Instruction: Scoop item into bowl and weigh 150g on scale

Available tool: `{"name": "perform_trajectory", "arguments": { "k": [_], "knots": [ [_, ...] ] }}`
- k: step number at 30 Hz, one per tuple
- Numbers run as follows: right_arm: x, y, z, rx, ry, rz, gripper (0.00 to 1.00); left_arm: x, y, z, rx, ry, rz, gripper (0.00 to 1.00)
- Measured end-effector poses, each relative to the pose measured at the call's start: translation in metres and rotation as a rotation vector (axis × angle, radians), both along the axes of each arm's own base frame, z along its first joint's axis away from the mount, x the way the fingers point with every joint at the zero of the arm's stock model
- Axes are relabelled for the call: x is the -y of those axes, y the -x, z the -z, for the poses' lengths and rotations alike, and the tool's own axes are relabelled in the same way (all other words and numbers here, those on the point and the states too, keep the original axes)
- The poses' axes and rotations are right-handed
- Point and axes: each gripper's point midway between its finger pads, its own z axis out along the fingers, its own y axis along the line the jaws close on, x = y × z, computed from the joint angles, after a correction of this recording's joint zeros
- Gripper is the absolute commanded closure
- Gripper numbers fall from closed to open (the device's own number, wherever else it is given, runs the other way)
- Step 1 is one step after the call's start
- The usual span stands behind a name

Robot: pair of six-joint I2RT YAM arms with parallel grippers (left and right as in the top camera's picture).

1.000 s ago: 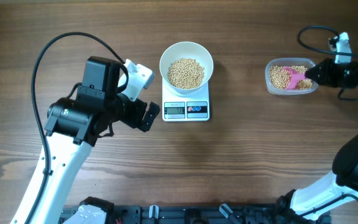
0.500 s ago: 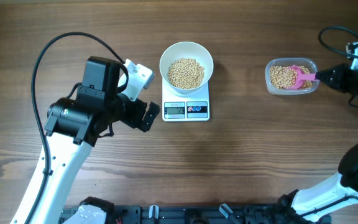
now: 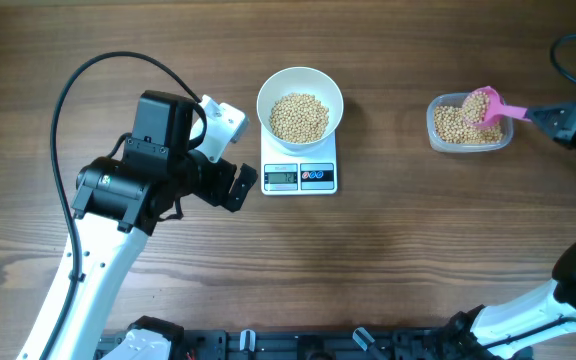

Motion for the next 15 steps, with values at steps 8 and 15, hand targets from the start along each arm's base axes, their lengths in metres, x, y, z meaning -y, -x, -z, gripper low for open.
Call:
{"name": "perform_trajectory", "arguments": {
  "k": [8,15],
  "knots": [
    [-0.035,-0.028,-0.028,0.119,-0.123,-0.068,0.96,0.0,0.0,0.0,0.001,0.0,0.0,0.0],
    [-0.177,-0.089,-0.079,0.328,-0.192,-0.368,0.96,0.0,0.001,0.0,-0.002,-0.001,0.0,0.0]
  ]
}}
